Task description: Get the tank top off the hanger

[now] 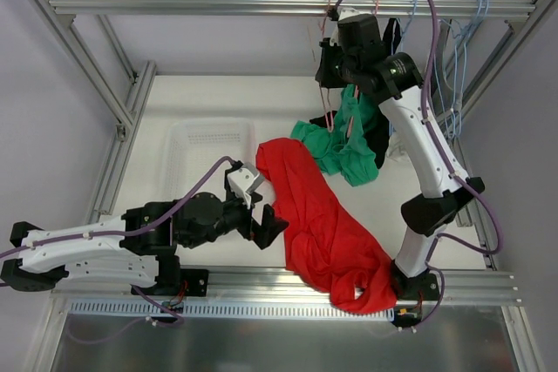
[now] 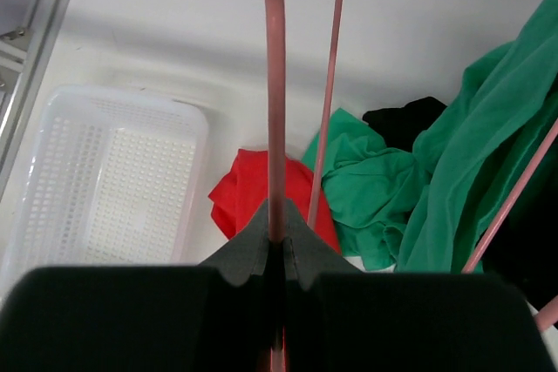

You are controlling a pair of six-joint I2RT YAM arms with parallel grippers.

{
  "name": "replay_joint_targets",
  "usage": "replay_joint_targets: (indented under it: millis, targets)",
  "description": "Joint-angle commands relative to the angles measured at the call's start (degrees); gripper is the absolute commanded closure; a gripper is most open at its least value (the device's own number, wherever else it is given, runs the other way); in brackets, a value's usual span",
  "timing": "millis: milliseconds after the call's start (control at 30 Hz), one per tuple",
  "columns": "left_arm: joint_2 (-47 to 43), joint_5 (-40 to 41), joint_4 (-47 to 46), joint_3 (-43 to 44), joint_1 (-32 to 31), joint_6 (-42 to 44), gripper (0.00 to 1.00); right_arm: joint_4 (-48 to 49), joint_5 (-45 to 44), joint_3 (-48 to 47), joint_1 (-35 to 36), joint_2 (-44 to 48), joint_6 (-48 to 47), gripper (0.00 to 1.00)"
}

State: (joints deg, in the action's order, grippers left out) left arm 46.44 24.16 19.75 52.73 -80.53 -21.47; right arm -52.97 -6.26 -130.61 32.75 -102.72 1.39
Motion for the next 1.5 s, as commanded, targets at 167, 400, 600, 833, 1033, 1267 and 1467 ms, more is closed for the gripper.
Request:
replay_joint_targets:
  millis: [167, 400, 600, 833, 1033, 1267, 1467]
  targets:
    - [1.37, -1.75, -0.15, -0.52, 0.2, 1.0, 0.01, 1.47, -2.09, -3.17, -1.55, -2.22, 0.54, 1.0]
    - [3.84, -1.93, -0.24, -0.52, 0.2, 0.38, 0.01, 1.91, 0.19, -1.06, -1.55, -3.37, 1.86, 1.0]
    - [5.59, -0.17, -0.32, -0.43, 0.2, -0.06, 0.01, 4.28, 0.2, 4.74, -1.55, 1.11, 2.74, 1.0]
    - [8.84, 0.88, -0.32, 0.79, 0.2, -0.94, 0.01, 4.19, 1.69, 5.89, -1.46, 3.75, 1.95, 0.55]
    - [12.88, 6.33, -0.5, 2.02, 0.29, -2.61, 0.01, 4.02, 3.8, 7.82, -1.46, 10.06, 0.99, 0.26]
    - [26.76, 2.21, -1.2, 7.12, 7.48, -4.98, 0.01, 2.79, 3.98, 15.63, -1.55, 24.63, -2.86, 0.01]
    - [42.58, -4.91, -1.2, 14.67, 10.66, -4.54, 0.01, -2.66, 1.43, 26.52, -1.55, 40.81, -5.08, 0.0]
